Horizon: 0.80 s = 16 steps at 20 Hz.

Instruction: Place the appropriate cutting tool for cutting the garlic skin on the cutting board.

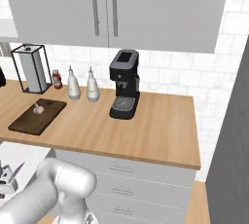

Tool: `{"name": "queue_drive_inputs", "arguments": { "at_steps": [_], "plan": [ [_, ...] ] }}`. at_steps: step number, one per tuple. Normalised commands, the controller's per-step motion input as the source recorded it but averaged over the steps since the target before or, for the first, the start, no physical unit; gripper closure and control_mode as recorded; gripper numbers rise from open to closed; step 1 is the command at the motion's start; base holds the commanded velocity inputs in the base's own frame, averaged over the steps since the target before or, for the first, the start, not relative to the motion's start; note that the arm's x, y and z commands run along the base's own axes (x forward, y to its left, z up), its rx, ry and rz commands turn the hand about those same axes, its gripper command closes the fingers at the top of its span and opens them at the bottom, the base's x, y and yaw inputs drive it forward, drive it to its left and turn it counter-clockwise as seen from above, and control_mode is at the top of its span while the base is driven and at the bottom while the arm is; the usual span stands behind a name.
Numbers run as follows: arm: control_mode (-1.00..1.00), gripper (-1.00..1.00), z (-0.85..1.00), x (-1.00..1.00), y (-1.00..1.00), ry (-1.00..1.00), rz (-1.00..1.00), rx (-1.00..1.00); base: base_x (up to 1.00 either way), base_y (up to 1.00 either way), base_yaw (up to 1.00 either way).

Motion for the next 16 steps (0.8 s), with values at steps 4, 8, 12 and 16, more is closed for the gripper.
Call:
{"name": "queue_drive_inputs", "arguments": {
  "at_steps": [4, 8, 12, 16],
  "plan": [
    [-1.00, 1.00, 0.48, 0.32, 0.00, 0.00, 0.03, 0.04, 0.00, 0.00, 0.00],
    [-1.00, 1.00, 0.93, 0.22, 0.00, 0.04, 0.01, 0.01, 0.00, 0.00, 0.00],
    [-1.00, 1.00, 0.99, -0.09, 0.01, 0.17, 0.04, 0.00, 0.00, 0.00, 0.00],
    [-1.00, 1.00, 0.81, -0.40, 0.00, 0.13, 0.12, 0.00, 0.00, 0.00, 0.00]
  ]
}}
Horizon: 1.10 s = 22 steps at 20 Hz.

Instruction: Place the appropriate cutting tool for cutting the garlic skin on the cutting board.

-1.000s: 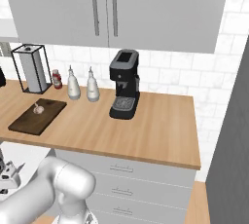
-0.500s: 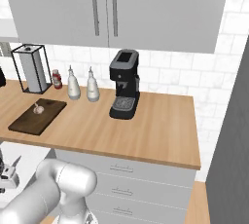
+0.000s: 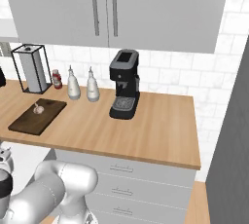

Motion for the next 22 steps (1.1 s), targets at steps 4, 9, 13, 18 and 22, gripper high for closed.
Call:
{"name": "queue_drive_inputs", "arguments": {
  "at_steps": [4, 9, 13, 18, 22],
  "plan": [
    [-1.00, 1.00, 0.94, -0.57, -0.02, 0.02, 0.15, 0.00, 0.00, 0.00, 0.00],
    [-1.00, 1.00, 1.00, -0.10, -0.02, 0.00, 0.15, 0.00, 0.00, 0.00, 0.00],
    [-1.00, 1.00, 0.72, 0.52, -0.01, 0.00, 0.12, 0.06, 0.00, 0.00, 0.00],
    [-1.00, 1.00, 0.37, 0.85, -0.01, 0.00, 0.09, 0.04, 0.00, 0.00, 0.00],
    [-1.00, 1.00, 0.02, 0.94, 0.00, 0.00, 0.07, 0.01, 0.00, 0.00, 0.00]
  ]
}}
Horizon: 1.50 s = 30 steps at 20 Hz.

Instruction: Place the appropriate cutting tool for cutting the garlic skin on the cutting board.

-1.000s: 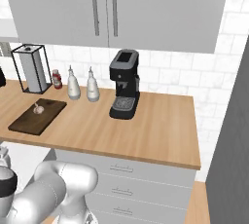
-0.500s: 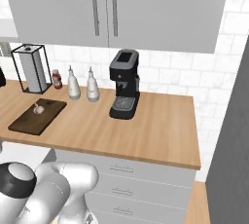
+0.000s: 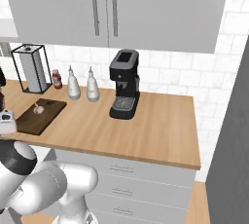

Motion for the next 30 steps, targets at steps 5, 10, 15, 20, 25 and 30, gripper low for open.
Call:
{"name": "queue_drive_inputs", "arguments": {
  "at_steps": [5, 10, 15, 20, 25, 30],
  "plan": [
    [-1.00, 1.00, 0.00, 0.92, 0.00, 0.00, 0.07, 0.00, 0.00, 0.00, 0.00],
    [-1.00, 1.00, -0.07, 0.90, 0.00, 0.00, 0.07, 0.00, 0.00, 0.00, 0.00],
    [-1.00, 1.00, -0.24, 0.63, 0.01, -0.03, 0.03, 0.00, 0.00, 0.00, 0.00],
    [-1.00, 1.00, -0.37, 0.50, 0.01, -0.02, 0.00, 0.00, 0.00, 0.00, 0.00],
    [-1.00, 1.00, -0.32, 0.38, 0.00, -0.05, 0.00, 0.00, 0.00, 0.00, 0.00],
    [-1.00, 1.00, -0.25, 0.38, 0.00, -0.03, 0.00, 0.00, 0.00, 0.00, 0.00]
  ]
}}
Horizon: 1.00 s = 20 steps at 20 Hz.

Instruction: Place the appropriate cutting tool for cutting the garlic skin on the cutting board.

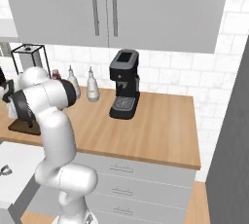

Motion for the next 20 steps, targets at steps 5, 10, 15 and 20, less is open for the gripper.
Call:
{"name": "queue_drive_inputs", "arguments": {
  "at_steps": [5, 10, 15, 20],
  "plan": [
    [-1.00, 1.00, -0.35, 0.21, -0.01, -0.02, 0.00, 0.00, 0.00, 0.00, 0.00],
    [-1.00, -1.00, -0.29, 0.00, -0.03, 0.00, 0.00, 0.00, 0.00, 0.00, 0.00],
    [-1.00, -1.00, 0.17, -0.28, -0.51, -0.03, 0.00, 0.04, 0.00, 0.00, 0.00],
    [-1.00, -1.00, 0.54, -0.56, -0.82, -0.08, 0.00, 0.07, 0.00, 0.00, 0.00]
  ]
}}
